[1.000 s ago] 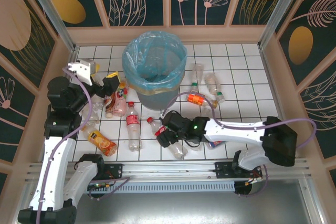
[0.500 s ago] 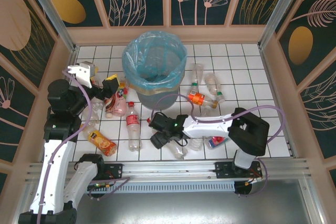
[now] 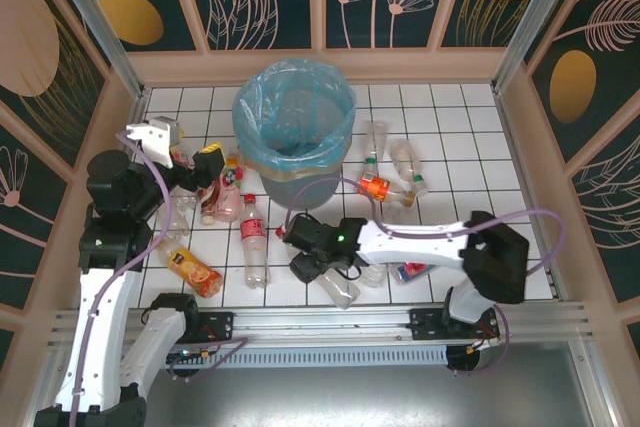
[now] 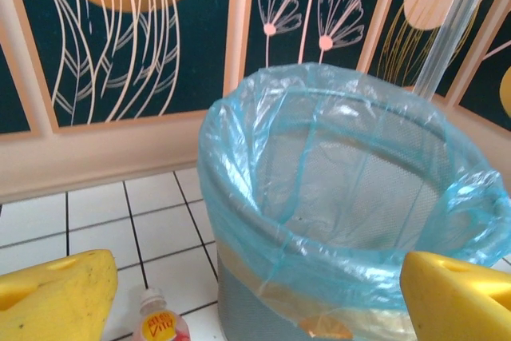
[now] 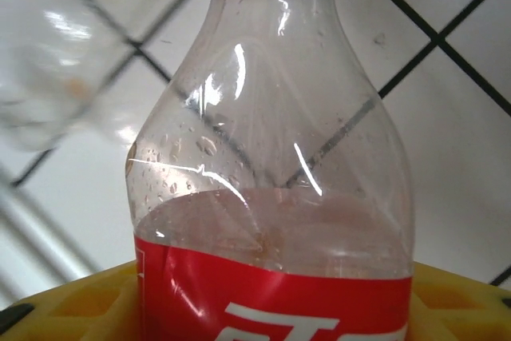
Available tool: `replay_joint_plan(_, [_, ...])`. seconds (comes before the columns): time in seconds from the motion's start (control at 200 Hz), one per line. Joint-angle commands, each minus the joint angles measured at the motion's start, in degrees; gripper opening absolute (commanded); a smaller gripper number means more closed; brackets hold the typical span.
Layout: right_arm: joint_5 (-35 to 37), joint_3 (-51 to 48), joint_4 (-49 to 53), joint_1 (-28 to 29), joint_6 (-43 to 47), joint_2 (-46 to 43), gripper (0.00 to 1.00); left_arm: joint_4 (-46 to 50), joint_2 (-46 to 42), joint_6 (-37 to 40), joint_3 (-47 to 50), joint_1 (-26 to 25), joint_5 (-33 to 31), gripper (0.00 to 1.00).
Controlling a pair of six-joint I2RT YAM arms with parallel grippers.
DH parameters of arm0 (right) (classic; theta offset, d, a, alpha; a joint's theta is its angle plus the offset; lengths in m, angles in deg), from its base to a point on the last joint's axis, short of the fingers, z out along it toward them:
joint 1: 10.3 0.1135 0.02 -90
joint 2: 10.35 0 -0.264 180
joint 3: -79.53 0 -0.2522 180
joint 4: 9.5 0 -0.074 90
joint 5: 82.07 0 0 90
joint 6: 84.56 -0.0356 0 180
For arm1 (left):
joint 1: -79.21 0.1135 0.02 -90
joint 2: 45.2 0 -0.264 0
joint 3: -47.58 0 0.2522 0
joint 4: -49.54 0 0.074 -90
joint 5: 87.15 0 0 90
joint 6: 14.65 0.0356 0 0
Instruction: Put the plastic bottles in the bin
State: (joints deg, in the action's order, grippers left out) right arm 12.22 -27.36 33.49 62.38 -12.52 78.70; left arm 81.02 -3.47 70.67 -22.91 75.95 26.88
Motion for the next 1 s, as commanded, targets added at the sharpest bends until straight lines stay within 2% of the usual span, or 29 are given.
replay_joint_plan(0.0, [-3.16,0.70,3.01,1.12,0.92,-7.10,0.57,-1.64,-0.19,-0.20,-5.22,0.24,1.44,0.91])
replay_joint_plan(0.145, [-5.79,4.93,2.52,1.44,2.99,-13.58,0.54,-3.58,0.30,-2.02,-8.90,0.29,3.34,0.91])
replay_joint_plan(0.325, [-5.73,16.12,-0.50,0.76,7.84,-15.67,0.54,-2.75,2.28,-5.08,-15.23,0.28,2.35,0.91])
replay_joint_plan(0.445, [-7.79,24.19,-1.33,-2.73,11.23,-14.83,0.51,-2.40,3.31,-6.48,-18.84,0.30,-1.60,0.91])
replay_joint_plan(0.59, [-8.44,31.30,-4.69,-8.62,14.69,-13.95,0.52,3.40,8.05,-8.30,-27.40,0.28,-5.71,0.89])
replay_joint_plan(0.716, [-8.22,33.15,-12.31,-14.39,17.59,-13.85,0.51,0.58,9.83,-11.02,-28.31,0.28,-3.88,0.88])
replay_joint_plan(0.826, [-4.59,32.61,-20.93,-16.07,22.75,-12.80,0.49,-5.42,10.02,-14.06,-25.02,0.28,-2.23,0.88])
replay_joint_plan(0.996, [-3.15,19.89,-45.50,-21.26,26.87,-12.87,0.49,-7.69,11.74,-13.55,-19.81,0.27,0.30,0.89])
